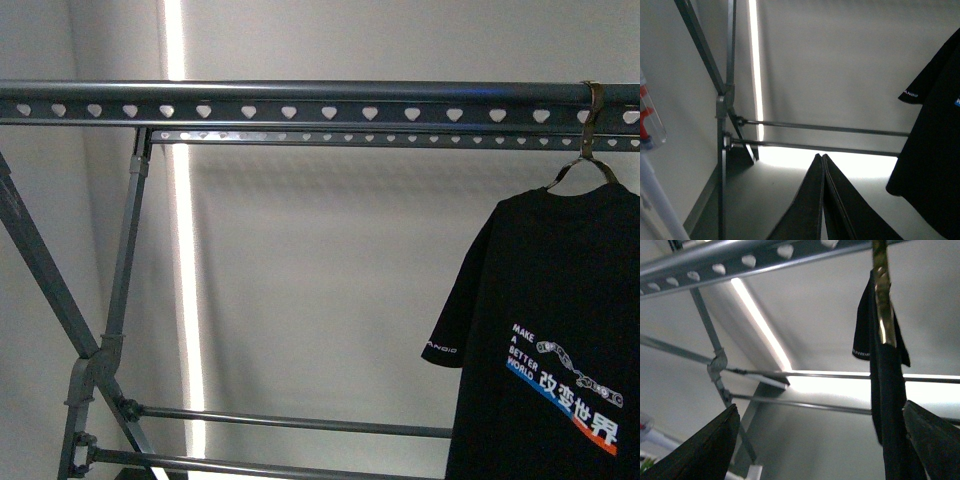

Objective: Hang clothes on hanger

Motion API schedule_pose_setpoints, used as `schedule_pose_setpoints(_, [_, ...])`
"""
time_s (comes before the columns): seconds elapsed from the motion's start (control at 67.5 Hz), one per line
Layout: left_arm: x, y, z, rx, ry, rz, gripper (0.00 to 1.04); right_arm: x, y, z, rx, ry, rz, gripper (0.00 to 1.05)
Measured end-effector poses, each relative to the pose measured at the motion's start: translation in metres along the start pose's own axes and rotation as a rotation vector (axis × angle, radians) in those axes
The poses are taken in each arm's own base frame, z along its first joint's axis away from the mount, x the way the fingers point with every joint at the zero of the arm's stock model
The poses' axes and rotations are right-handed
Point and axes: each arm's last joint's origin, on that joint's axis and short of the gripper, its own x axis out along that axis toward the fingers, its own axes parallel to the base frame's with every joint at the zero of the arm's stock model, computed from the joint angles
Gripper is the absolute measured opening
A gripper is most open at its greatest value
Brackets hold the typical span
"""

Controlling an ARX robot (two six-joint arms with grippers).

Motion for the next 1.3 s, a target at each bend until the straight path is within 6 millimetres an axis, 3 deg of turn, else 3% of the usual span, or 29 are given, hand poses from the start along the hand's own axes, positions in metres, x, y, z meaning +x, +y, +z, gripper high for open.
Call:
schedule_pose_setpoints(0.133, [-0.005,0.0,0.001,0.0,-0.005,0.0,0.04,-0.056,0.014,-0.004,-0.076,-0.253,-0.095,0.97])
schedule_pose_setpoints(0.252, [-0.008,0.0,0.002,0.0,-0.007,0.0,0.04,-0.111,0.039,-0.03,-0.116,-0.38,-0.073,0.97])
schedule_pose_setpoints(0.429, [-0.013,0.0,0.002,0.0,-0.008,0.0,0.04,-0.172,0.066,-0.109,-0.14,-0.373,-0.112,0.96])
schedule_pose_setpoints(0.503, [-0.015,0.0,0.002,0.0,-0.008,0.0,0.04,-0.192,0.072,-0.147,-0.158,-0.235,-0.175,0.82])
schedule_pose_setpoints(0.533, [-0.016,0.0,0.002,0.0,-0.008,0.0,0.04,-0.198,0.074,-0.173,-0.166,-0.169,-0.179,0.74])
schedule_pose_setpoints(0.696, [-0.019,0.0,0.001,0.0,-0.006,0.001,0.04,-0.195,0.08,-0.21,-0.196,-0.135,-0.186,0.36])
schedule_pose_setpoints(0.859, [-0.03,0.0,-0.002,0.0,0.011,0.0,0.04,-0.193,0.078,-0.226,-0.204,-0.138,-0.172,0.03])
schedule_pose_setpoints(1.303, [-0.031,0.0,-0.001,0.0,-0.003,0.0,0.04,-0.19,0.073,-0.249,-0.207,-0.138,-0.17,0.02])
